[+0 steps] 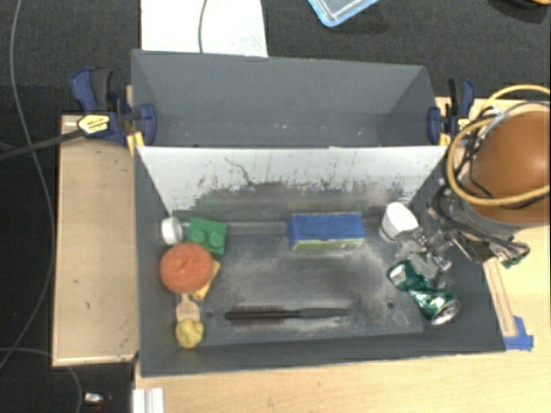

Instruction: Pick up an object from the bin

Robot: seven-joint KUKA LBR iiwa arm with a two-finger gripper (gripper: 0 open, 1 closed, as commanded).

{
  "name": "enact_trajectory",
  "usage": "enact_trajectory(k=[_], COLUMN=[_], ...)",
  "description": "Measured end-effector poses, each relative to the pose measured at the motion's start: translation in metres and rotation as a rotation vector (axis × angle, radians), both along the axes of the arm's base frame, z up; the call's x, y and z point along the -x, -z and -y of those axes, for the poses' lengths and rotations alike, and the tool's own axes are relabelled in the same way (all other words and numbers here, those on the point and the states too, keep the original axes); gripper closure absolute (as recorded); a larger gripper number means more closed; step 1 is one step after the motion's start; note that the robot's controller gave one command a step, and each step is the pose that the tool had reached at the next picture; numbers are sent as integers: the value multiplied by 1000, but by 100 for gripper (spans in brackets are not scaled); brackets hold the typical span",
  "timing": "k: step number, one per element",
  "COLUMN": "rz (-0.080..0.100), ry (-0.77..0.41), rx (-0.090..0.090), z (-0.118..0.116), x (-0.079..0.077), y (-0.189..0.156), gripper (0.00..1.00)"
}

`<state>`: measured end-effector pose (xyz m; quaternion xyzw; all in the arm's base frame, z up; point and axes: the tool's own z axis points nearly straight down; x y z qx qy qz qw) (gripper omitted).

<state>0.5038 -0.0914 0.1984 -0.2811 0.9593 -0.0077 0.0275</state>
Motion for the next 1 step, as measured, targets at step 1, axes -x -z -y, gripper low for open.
enact_trajectory(k=[1], rz=[5], ry=[3], rx=[0], z=[0], x=[-1], y=[-30], gripper=[100])
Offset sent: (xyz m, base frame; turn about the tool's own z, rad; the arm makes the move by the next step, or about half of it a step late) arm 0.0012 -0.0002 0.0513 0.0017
